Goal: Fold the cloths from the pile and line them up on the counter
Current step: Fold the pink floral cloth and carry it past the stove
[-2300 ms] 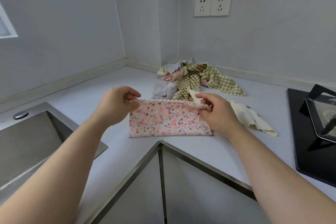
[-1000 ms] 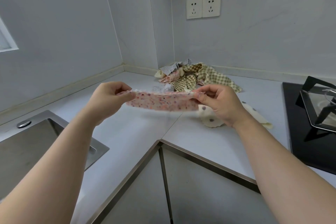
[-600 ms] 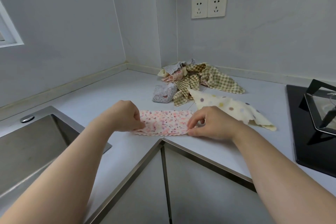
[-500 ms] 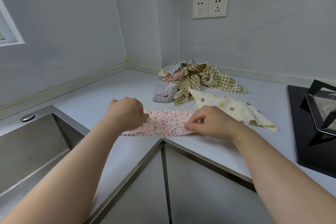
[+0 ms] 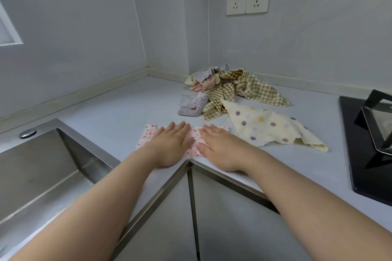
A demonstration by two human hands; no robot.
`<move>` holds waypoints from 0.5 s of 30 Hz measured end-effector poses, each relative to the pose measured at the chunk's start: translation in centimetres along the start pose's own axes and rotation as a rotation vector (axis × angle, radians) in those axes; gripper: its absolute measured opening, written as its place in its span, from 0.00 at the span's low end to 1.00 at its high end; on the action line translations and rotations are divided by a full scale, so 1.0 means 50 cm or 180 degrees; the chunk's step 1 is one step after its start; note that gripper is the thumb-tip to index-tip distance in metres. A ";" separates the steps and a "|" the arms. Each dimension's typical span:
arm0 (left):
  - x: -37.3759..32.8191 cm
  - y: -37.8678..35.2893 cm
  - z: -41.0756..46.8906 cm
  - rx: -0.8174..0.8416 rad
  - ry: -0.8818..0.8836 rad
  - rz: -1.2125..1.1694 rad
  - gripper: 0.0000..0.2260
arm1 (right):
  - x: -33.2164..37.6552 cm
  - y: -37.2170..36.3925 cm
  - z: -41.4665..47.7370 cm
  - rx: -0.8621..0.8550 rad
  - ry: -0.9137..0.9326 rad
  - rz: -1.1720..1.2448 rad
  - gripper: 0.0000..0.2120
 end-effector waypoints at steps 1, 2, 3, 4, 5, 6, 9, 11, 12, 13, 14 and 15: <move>0.005 0.002 0.000 0.0081 0.0074 -0.0005 0.28 | -0.008 0.002 -0.001 -0.0016 -0.0096 0.0005 0.31; 0.015 0.002 -0.001 0.0155 0.0180 -0.0004 0.29 | -0.018 0.004 -0.003 -0.0035 -0.0205 0.0020 0.32; 0.026 0.003 -0.003 0.0220 0.0303 0.0007 0.30 | -0.028 0.006 -0.005 -0.0059 -0.0317 0.0039 0.33; 0.042 0.002 -0.003 0.0269 0.0437 0.0021 0.31 | -0.038 0.006 -0.007 -0.0084 -0.0426 0.0043 0.34; 0.058 0.002 -0.005 0.0286 0.0580 0.0024 0.32 | -0.046 0.007 -0.008 -0.0101 -0.0522 0.0026 0.35; 0.080 -0.002 -0.002 0.0303 0.0737 0.0038 0.32 | -0.052 0.007 -0.010 -0.0113 -0.0598 -0.0002 0.35; 0.124 -0.002 -0.006 0.0396 0.1082 0.0316 0.27 | -0.053 0.009 -0.008 -0.0176 -0.0657 -0.0106 0.36; 0.125 0.019 -0.013 0.0088 0.1122 0.0542 0.19 | -0.054 0.016 -0.002 -0.0283 -0.0652 -0.0206 0.35; 0.124 0.034 -0.017 -0.0213 0.1116 0.0603 0.16 | -0.055 0.024 -0.001 -0.0409 -0.0649 -0.0252 0.34; 0.127 0.048 -0.021 -0.0525 0.1170 0.0552 0.14 | -0.056 0.033 -0.001 -0.0565 -0.0646 -0.0267 0.33; 0.137 0.055 -0.025 -0.0795 0.1287 0.0349 0.12 | -0.058 0.042 -0.003 -0.0726 -0.0628 -0.0258 0.31; 0.150 0.058 -0.029 -0.1040 0.1401 0.0080 0.11 | -0.058 0.052 -0.005 -0.0889 -0.0583 -0.0240 0.29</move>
Point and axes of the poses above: each hand's wrist, its own z-axis towards the middle knuckle, its own y-axis out of the back of the hand, x = y × z, the point moved 7 cm from there along z, towards the middle knuckle, and after that the axes turned 5 degrees about z, right-handed, at the moved point
